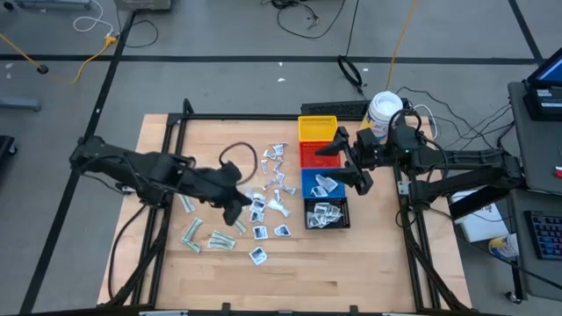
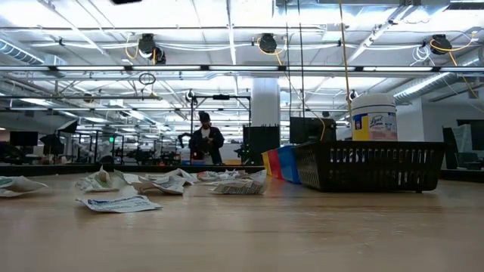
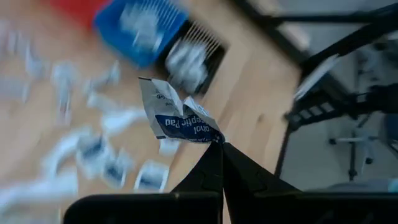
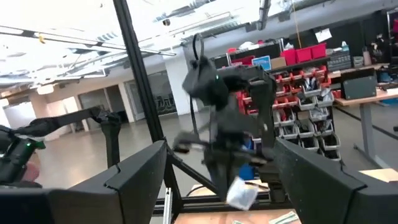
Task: Pick & Place First Aid Supplies
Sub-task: Put the blue alcohol pad into the blue bin
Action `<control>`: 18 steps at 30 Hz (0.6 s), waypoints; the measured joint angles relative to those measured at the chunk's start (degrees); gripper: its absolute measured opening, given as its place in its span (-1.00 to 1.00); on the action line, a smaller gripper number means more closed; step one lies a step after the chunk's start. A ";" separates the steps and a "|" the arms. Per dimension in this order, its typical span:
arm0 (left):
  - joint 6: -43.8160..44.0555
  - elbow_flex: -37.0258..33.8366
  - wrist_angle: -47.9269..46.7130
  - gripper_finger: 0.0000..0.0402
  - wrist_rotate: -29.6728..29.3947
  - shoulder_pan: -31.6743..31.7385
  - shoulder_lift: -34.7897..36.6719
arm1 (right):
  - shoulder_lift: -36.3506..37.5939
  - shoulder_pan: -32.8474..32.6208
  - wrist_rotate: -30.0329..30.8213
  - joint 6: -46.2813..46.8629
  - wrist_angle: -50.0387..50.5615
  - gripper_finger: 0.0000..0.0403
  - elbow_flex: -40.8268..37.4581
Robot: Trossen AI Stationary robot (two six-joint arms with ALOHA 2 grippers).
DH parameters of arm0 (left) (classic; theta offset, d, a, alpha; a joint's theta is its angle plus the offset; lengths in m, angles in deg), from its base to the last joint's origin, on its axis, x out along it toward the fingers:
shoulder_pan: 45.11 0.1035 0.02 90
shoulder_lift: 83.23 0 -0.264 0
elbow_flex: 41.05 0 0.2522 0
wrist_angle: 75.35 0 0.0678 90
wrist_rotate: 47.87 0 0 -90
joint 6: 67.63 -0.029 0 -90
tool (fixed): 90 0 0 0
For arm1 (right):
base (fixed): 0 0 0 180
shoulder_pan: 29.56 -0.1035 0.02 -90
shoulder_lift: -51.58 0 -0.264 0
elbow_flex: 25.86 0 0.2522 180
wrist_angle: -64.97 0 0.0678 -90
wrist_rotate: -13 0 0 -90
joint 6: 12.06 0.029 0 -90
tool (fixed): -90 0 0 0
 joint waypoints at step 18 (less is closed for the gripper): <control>-39.35 1.64 32.79 -1.00 10.32 9.60 1.33 | -4.42 1.47 0.32 4.07 11.85 0.46 8.75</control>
